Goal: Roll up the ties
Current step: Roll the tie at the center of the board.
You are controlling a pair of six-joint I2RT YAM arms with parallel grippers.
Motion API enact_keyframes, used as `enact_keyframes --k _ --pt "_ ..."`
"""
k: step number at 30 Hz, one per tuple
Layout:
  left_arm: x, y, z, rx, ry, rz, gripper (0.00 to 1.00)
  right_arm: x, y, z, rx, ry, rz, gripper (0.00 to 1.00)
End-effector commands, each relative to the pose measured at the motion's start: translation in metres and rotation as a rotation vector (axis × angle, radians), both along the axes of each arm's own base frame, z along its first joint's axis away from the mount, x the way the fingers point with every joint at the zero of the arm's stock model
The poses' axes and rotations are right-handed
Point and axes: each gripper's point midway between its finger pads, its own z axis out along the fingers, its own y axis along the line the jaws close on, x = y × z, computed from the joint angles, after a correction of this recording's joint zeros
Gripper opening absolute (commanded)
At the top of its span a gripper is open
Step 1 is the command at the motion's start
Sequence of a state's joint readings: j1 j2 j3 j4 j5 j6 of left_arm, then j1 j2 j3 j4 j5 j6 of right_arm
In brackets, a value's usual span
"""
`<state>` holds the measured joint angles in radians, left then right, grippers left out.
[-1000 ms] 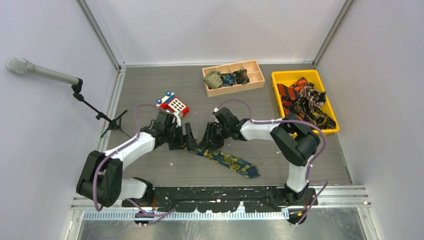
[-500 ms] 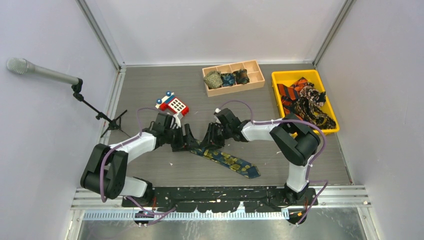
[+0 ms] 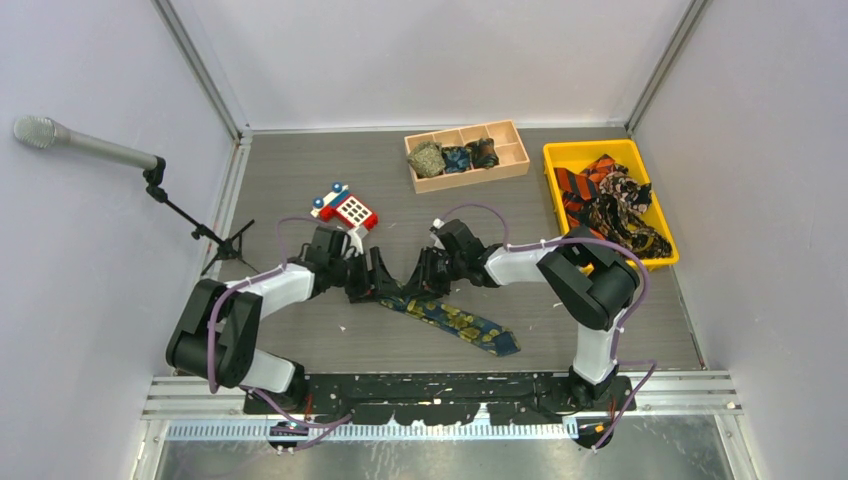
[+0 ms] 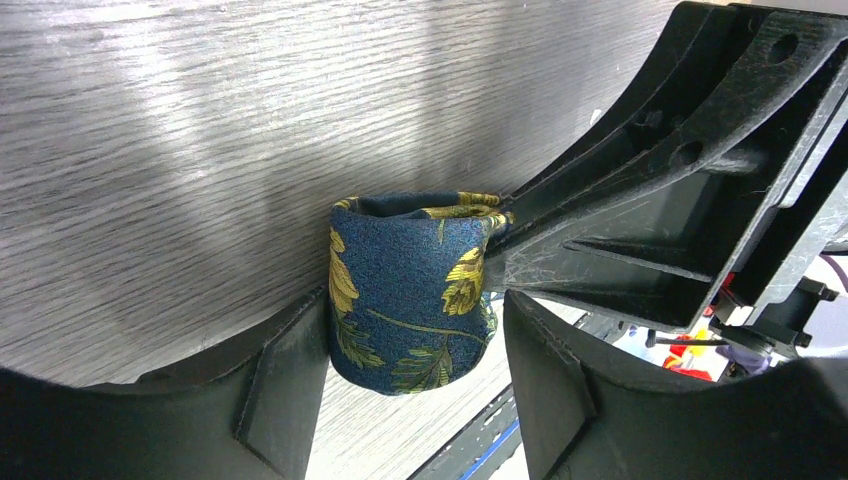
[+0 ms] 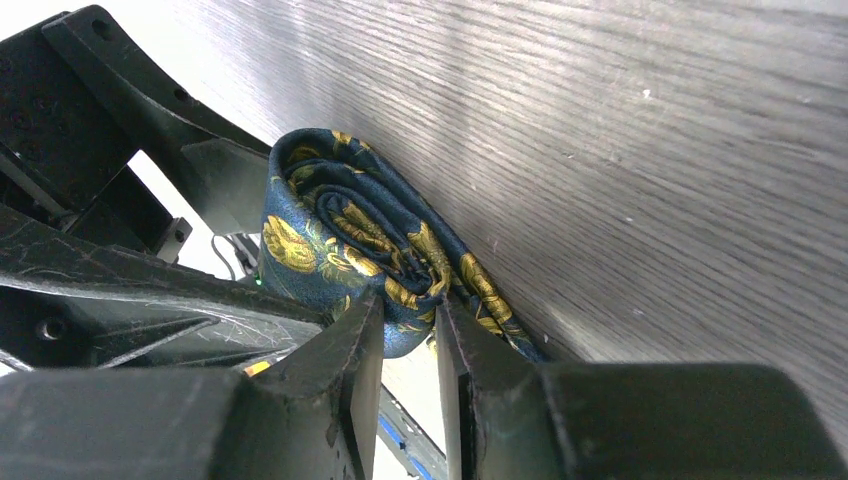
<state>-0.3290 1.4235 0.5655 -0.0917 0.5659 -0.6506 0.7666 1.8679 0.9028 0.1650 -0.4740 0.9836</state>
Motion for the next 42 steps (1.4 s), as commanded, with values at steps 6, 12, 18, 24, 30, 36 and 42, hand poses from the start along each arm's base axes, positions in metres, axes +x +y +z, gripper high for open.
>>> enact_keyframes --k 6,12,18,24,30,36,42 --pt "-0.005 -0.004 -0.001 -0.052 0.002 -0.021 0.60 -0.015 -0.027 -0.052 -0.166 0.069 -0.024 0.29" --pt "-0.010 -0.004 -0.006 -0.058 0.021 -0.012 0.54 -0.010 -0.025 -0.043 -0.157 0.056 -0.025 0.31" --pt "-0.007 -0.004 -0.005 -0.066 0.001 0.003 0.42 -0.001 -0.018 -0.026 -0.145 0.028 -0.024 0.33" --pt "-0.003 0.000 0.001 -0.043 -0.030 0.029 0.34 0.005 -0.014 -0.003 -0.135 -0.003 -0.019 0.37" --pt "0.001 0.008 0.006 0.041 -0.068 0.053 0.31 0.004 -0.016 0.022 -0.116 -0.028 -0.015 0.42" --pt "0.002 0.014 0.007 0.140 -0.109 0.051 0.30 0.000 -0.016 0.056 -0.088 -0.082 -0.013 0.45" --pt "0.005 0.018 0.017 0.212 -0.161 0.043 0.30 -0.006 -0.004 0.054 -0.081 -0.083 0.008 0.40"
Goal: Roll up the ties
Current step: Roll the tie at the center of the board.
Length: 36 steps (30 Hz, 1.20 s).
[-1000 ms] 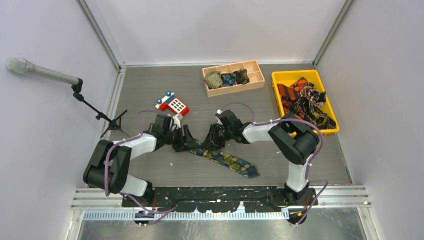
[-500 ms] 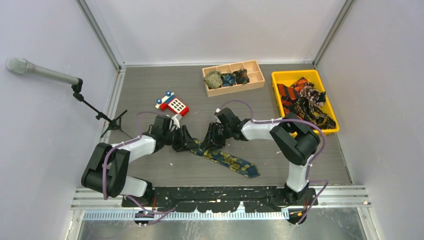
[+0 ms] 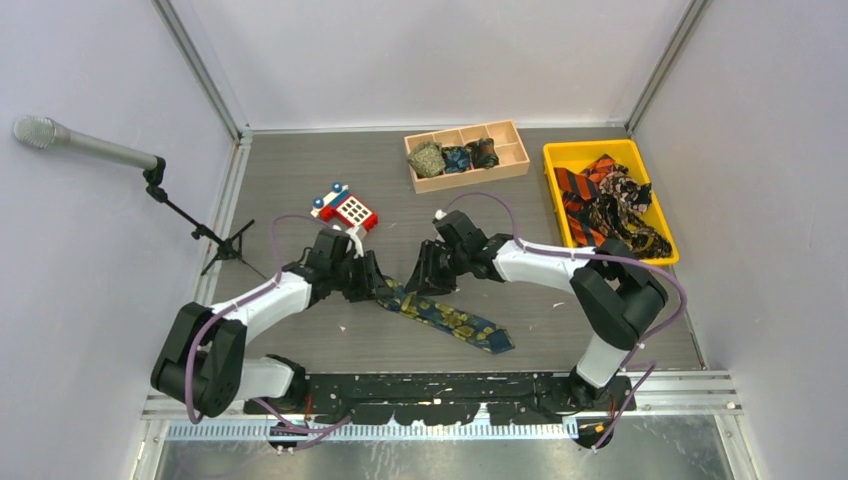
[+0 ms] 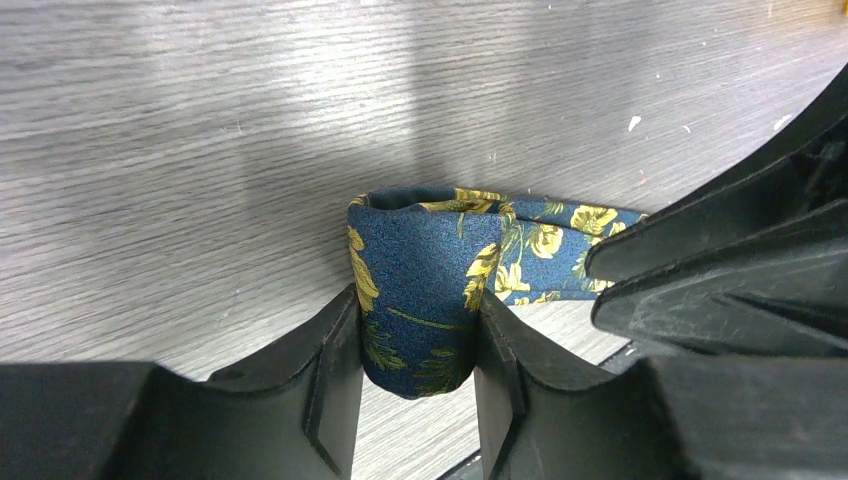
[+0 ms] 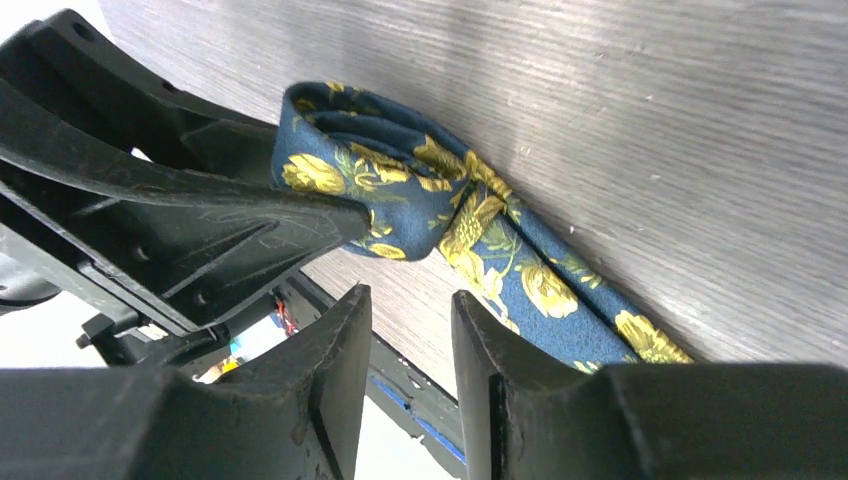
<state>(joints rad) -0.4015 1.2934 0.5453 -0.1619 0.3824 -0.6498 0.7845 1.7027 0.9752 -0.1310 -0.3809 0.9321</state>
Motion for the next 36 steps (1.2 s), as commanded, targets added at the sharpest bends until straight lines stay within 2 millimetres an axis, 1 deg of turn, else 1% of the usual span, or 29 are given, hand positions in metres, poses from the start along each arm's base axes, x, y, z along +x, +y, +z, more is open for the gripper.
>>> enact_keyframes --k 1,7,14,20,23,26,32,36 --pt "0.009 0.011 0.013 0.103 -0.075 0.005 0.30 -0.001 0.016 0.007 0.014 -0.031 0.027 0.39" --pt "0.010 0.015 0.021 0.161 -0.116 0.009 0.29 0.000 0.035 -0.011 0.013 -0.004 0.049 0.30" --pt "0.010 0.017 0.026 0.203 -0.142 0.001 0.28 0.009 0.057 -0.024 0.025 0.024 0.069 0.28" --pt "0.010 0.020 0.029 0.255 -0.164 -0.002 0.28 0.012 0.063 -0.031 0.021 0.036 0.075 0.27" --pt "0.011 0.023 0.030 0.295 -0.179 0.003 0.27 0.009 0.061 -0.034 0.017 0.044 0.078 0.27" --pt "0.013 0.029 0.029 0.362 -0.198 0.012 0.27 0.007 0.055 -0.030 0.012 0.036 0.076 0.27" --pt "0.018 0.035 0.026 0.449 -0.221 0.015 0.27 0.002 0.035 -0.020 -0.015 0.008 0.056 0.27" --pt "0.020 0.035 0.027 0.502 -0.248 0.006 0.27 0.004 0.020 -0.011 -0.025 -0.013 0.027 0.27"
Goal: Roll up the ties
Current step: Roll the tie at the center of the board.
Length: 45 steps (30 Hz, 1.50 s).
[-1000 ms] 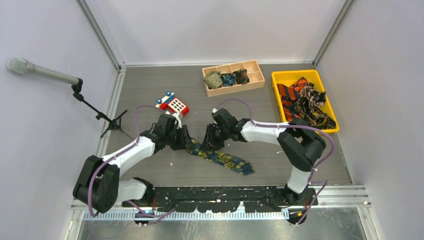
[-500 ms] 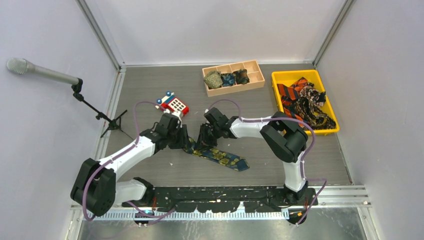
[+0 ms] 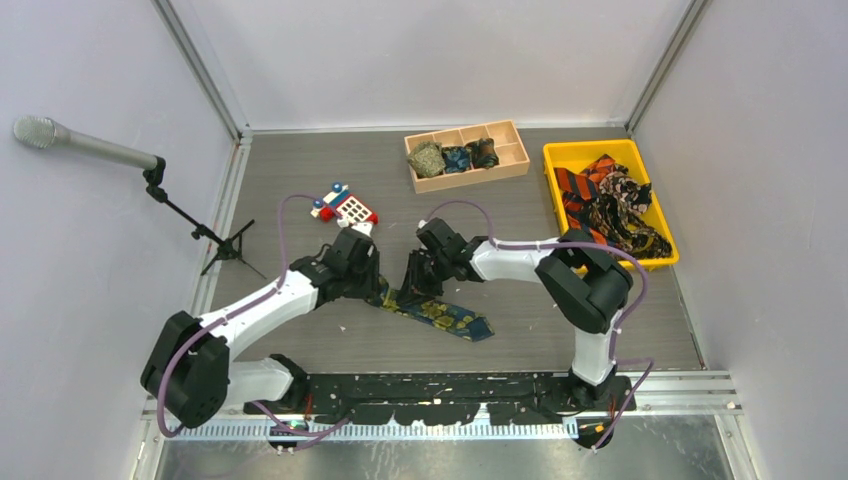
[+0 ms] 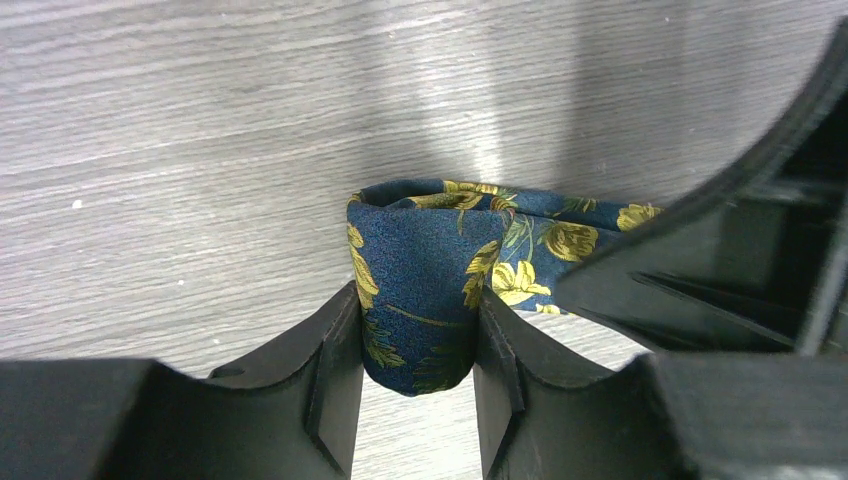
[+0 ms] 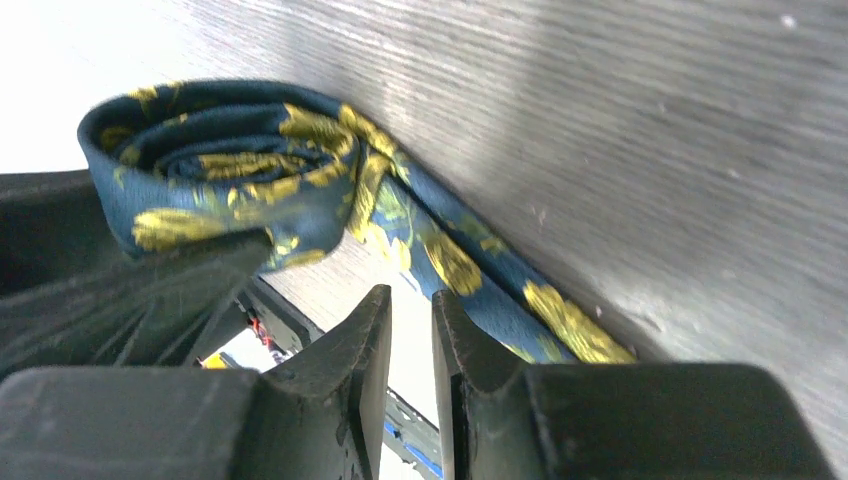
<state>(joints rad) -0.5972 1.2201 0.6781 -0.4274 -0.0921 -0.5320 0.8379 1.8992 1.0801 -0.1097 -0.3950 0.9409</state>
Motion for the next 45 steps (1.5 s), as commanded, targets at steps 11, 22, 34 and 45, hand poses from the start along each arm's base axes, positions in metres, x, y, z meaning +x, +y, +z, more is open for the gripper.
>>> enact_keyframes --k 11,22,34,45 --pt "0.015 0.009 0.013 0.295 -0.126 -0.017 0.26 0.024 -0.056 0.037 0.002 -0.121 -0.153 0.37" --pt "0.014 -0.004 0.013 0.467 -0.194 -0.065 0.26 0.032 -0.088 0.039 -0.004 -0.134 -0.232 0.55" --pt "0.012 -0.024 0.000 0.643 -0.247 -0.108 0.26 0.034 -0.104 0.042 -0.011 -0.143 -0.266 0.60" --pt "0.006 -0.042 -0.023 0.762 -0.238 -0.171 0.27 0.033 -0.108 0.043 -0.014 -0.145 -0.268 0.60"
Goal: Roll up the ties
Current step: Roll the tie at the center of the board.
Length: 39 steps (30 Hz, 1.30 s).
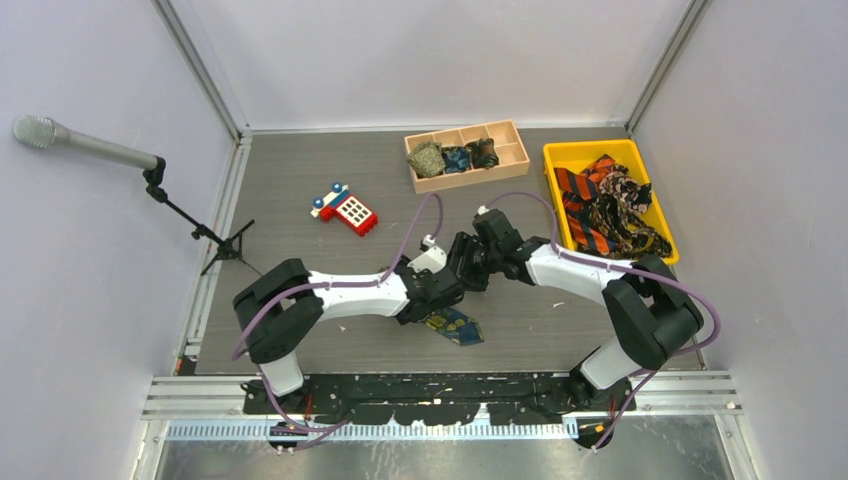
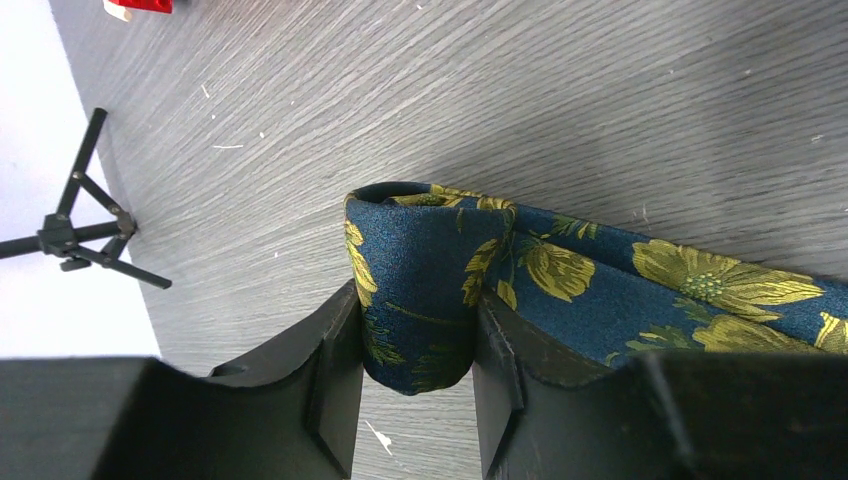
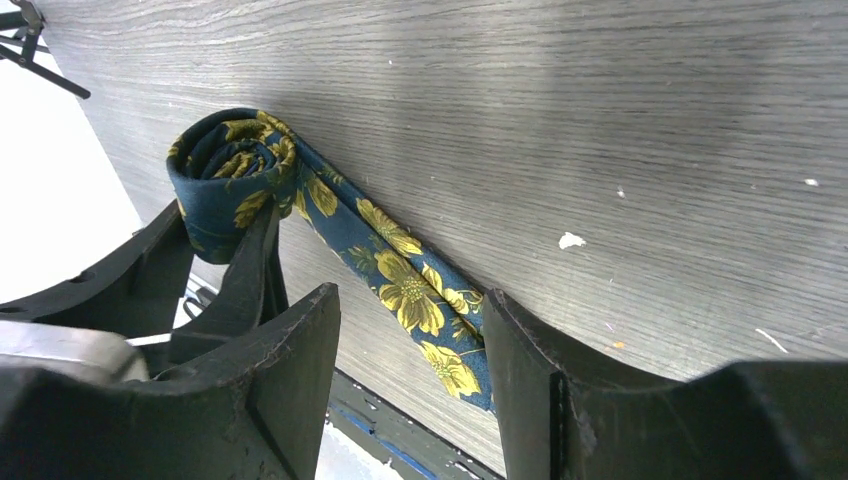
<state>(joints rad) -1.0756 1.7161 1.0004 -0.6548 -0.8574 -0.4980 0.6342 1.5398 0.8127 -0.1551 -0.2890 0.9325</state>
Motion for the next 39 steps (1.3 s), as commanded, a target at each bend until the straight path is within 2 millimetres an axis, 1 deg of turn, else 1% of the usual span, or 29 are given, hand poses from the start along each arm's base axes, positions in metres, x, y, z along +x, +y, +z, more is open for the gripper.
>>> enact_keyframes --k 1,6,10,15,22,28,31,39 --pt "-0.006 -0.011 -0.021 -0.012 0.036 0.013 0.27 0.003 -0.004 0.012 0.012 -0.053 -0.002 0.59" --pt "-0.012 -0.024 -0.037 -0.024 0.097 -0.012 0.27 0.004 -0.004 0.012 0.014 -0.054 -0.004 0.59" --pt "-0.015 -0.028 -0.042 -0.028 0.122 -0.016 0.29 0.003 -0.005 0.013 0.015 -0.054 -0.004 0.59" --pt "-0.019 -0.031 -0.041 -0.049 0.146 -0.021 0.32 0.003 -0.005 0.016 0.020 -0.058 -0.003 0.59" --pt "-0.024 -0.033 -0.034 -0.093 0.166 -0.032 0.40 0.004 -0.004 0.018 0.022 -0.060 -0.003 0.59" --pt "-0.026 -0.035 -0.023 -0.126 0.167 -0.053 0.49 0.005 -0.003 0.020 0.023 -0.062 -0.002 0.59" --pt "-0.027 -0.035 -0.019 -0.135 0.169 -0.063 0.51 0.007 -0.003 0.022 0.025 -0.065 -0.003 0.59" --pt "-0.029 -0.039 -0.008 -0.172 0.172 -0.067 0.52 0.009 0.000 0.026 0.026 -0.065 -0.001 0.59"
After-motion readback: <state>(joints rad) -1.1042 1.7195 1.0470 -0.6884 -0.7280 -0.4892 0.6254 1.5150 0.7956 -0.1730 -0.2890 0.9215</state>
